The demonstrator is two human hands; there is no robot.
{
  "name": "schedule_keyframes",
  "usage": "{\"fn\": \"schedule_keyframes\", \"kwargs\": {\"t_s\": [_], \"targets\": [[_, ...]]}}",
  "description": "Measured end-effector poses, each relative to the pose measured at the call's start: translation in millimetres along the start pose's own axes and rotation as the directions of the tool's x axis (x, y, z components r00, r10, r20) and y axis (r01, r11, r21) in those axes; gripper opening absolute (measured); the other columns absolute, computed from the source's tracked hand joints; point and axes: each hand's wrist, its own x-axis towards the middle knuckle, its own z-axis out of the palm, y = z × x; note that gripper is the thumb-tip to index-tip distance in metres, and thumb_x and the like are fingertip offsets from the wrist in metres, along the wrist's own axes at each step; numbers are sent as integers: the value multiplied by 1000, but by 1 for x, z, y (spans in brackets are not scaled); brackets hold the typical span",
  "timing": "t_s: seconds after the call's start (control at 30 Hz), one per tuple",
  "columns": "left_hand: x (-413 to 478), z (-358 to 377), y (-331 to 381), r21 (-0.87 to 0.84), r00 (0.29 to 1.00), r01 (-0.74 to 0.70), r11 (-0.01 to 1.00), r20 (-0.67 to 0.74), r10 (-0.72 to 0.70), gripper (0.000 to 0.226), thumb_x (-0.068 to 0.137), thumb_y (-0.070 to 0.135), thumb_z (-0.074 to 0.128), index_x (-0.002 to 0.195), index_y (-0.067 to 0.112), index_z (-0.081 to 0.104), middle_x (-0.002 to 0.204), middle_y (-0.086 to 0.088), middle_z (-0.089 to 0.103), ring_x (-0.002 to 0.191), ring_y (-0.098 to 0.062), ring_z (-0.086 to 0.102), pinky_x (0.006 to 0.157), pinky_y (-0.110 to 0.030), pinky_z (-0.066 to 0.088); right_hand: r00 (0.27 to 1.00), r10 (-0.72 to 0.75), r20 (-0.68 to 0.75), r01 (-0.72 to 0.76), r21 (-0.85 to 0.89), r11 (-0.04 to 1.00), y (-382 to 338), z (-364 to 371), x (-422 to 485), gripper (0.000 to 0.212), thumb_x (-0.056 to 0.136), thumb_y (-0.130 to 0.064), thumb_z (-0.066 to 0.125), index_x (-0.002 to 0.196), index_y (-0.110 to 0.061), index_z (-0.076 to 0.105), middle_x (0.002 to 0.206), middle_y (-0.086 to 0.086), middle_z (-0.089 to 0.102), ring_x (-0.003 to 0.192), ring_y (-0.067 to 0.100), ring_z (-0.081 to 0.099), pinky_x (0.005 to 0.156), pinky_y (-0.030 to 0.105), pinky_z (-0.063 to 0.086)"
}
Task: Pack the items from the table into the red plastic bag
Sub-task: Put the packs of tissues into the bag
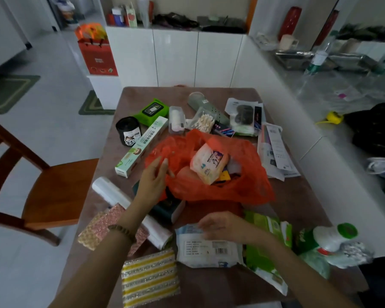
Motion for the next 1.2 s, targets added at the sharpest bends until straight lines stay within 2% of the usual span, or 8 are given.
{"fn": "schedule_keyframes", "kwargs": {"t_s": [0.13, 0.3, 0.57, 0.7, 0.9, 1.0, 1.1, 1.2], "targets": [[-16, 1, -12, -77, 997, 68, 995, 30, -65, 34, 101, 16, 37, 94, -8, 61, 57, 5, 57, 44, 4, 50, 51, -7, 40, 992, 117, -52, -127, -253, 959, 33, 10, 10, 72, 72, -42, 78, 133, -28, 43, 131, -11, 43, 126, 10, 43, 105, 29, 39], [-26, -4, -11, -128, 989, 130, 983, 90, -119, 31, 102, 18, 35, 120, 4, 56, 51, 15, 58, 38, -1, 43, 39, -11, 37, 975, 216, -48, -214, -453, 865, 43, 12, 30, 105, 62, -49, 82, 146, -24, 24, 149, -3, 31, 135, 17, 34, 111, 36, 33], [-32, -6, -14, -165, 990, 130, 978, 66, -121, 28, 102, 23, 36, 114, 13, 58, 65, 2, 54, 40, -1, 42, 41, -13, 39, 942, 333, -49, -314, -486, 815, 44, 16, 35, 96, 37, -67, 83, 118, -26, 53, 121, -9, 59, 111, 15, 57, 100, 40, 45], [-25, -10, -7, -130, 995, 103, 986, 4, -103, 25, 102, 23, 35, 115, 29, 55, 68, 12, 64, 56, 5, 54, 58, -14, 48, 977, 211, -38, -205, -456, 866, 39, 24, 22, 75, 54, -45, 87, 116, -26, 49, 116, -8, 56, 108, 15, 55, 87, 27, 46], [4, -32, 11, -82, 993, 87, 993, -69, -92, 27, 102, 31, 33, 91, 33, 57, 75, 5, 60, 67, -6, 56, 73, -37, 45, 992, 121, -25, -119, 50, 992, -2, -7, -5, 50, 68, -25, 84, 109, -24, 57, 113, 4, 67, 97, 20, 68, 78, 35, 58], [22, -43, 19, -84, 997, 55, 995, -48, -59, 26, 101, 35, 32, 106, 34, 58, 82, 0, 62, 74, -14, 59, 73, -45, 48, 997, 69, -26, -48, 491, 870, -31, -31, -5, 58, 69, -23, 81, 122, -24, 57, 117, 11, 69, 105, 30, 66, 85, 43, 55], [36, -50, 35, -138, 1000, 22, 990, 11, -21, 34, 102, 34, 31, 130, 28, 50, 86, -13, 61, 64, 0, 59, 69, -18, 53, 983, 138, -122, -17, 684, 729, -62, -55, 19, 55, 74, -31, 76, 124, -15, 60, 115, 17, 69, 102, 31, 67, 92, 43, 53], [45, -53, 53, -155, 1000, 9, 988, -2, -10, 38, 103, 26, 30, 136, 15, 45, 82, -13, 57, 42, 6, 49, 44, -4, 37, 953, 209, -220, 14, 720, 694, -90, -71, 55, 35, 87, -29, 63, 116, -9, 64, 100, 11, 75, 82, 21, 72, 71, 33, 59]]}}
